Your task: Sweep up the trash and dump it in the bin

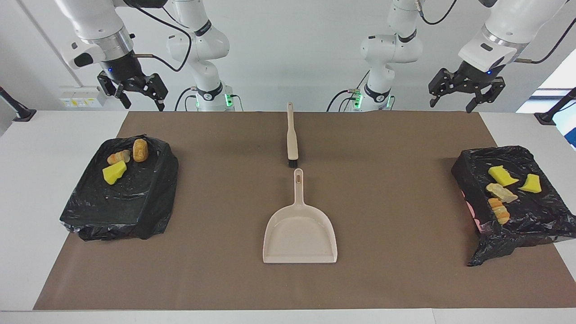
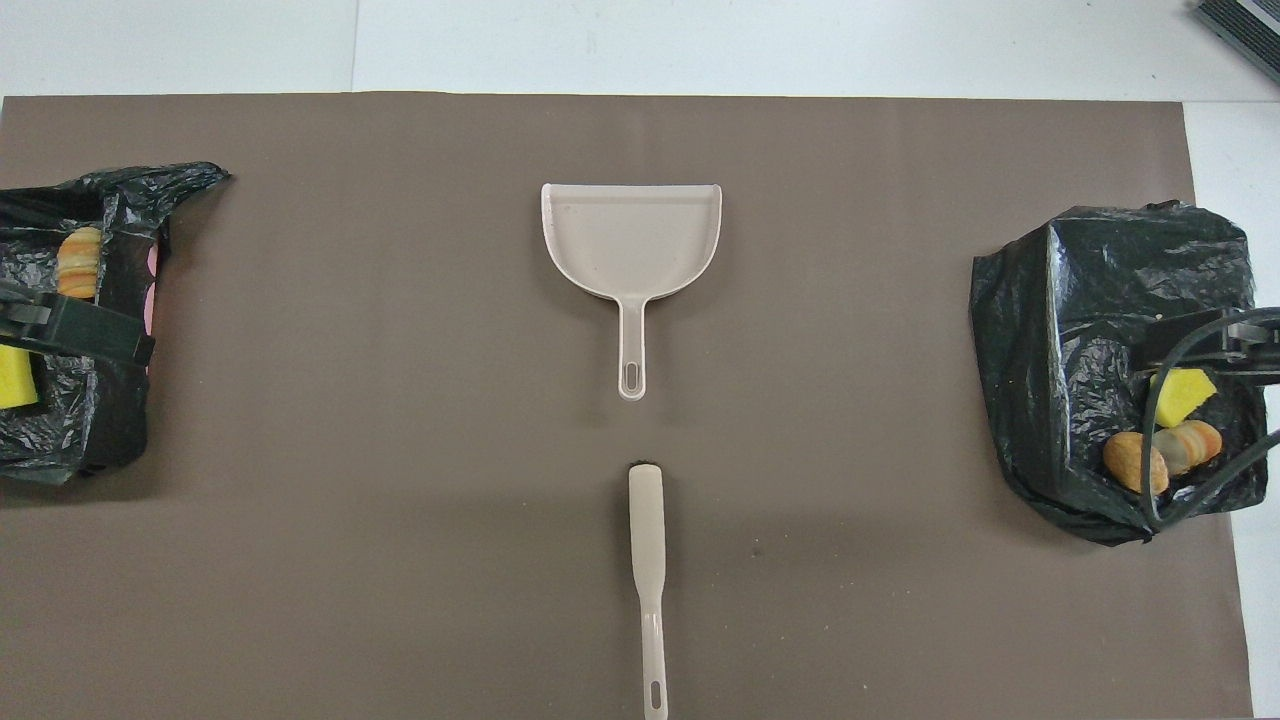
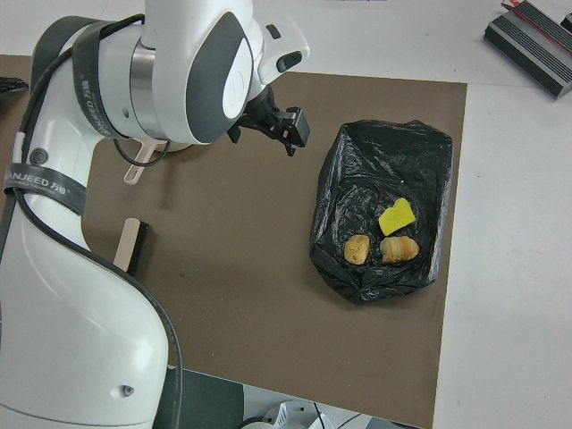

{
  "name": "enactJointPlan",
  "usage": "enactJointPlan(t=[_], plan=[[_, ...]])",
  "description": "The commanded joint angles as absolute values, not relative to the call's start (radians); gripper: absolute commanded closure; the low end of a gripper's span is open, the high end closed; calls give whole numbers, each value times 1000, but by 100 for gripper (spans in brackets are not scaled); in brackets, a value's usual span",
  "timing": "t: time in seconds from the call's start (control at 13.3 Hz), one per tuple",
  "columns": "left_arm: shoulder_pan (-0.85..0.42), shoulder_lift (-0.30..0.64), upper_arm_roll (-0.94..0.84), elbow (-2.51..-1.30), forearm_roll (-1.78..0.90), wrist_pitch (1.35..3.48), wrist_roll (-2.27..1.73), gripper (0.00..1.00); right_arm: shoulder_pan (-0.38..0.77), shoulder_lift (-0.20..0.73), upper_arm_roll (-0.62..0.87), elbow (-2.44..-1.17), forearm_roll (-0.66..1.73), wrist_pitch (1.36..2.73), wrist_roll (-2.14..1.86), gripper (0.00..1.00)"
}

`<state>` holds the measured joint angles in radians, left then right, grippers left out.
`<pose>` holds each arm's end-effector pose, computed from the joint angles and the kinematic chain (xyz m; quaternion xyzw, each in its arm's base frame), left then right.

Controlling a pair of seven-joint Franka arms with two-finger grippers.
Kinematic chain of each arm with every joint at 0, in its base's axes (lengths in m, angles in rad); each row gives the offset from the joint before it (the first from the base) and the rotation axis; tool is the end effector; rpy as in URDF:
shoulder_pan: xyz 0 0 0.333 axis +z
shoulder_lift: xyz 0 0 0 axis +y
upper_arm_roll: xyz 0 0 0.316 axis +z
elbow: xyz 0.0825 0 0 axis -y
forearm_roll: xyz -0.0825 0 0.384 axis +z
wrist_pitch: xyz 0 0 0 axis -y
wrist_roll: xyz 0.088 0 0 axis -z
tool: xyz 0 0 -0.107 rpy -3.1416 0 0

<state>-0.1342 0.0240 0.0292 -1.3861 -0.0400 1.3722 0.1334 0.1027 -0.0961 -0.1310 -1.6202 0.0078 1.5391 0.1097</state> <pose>0.5363 -0.0617 0.6796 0.9921 -0.1224 -0.0187 0.0196 0.5211 -0.0176 0.6497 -0.9976 0.0685 -0.0067 0.0104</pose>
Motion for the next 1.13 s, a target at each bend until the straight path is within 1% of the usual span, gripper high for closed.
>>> enactJointPlan(t=[0.0, 1.06], plan=[[-123, -34, 18, -1460, -38, 1376, 149, 0, 103, -104, -135, -1626, 15, 1549, 100, 0], [-117, -37, 18, -1468, -8, 1385, 144, 0, 103, -104, -135, -1626, 15, 1551, 98, 0]])
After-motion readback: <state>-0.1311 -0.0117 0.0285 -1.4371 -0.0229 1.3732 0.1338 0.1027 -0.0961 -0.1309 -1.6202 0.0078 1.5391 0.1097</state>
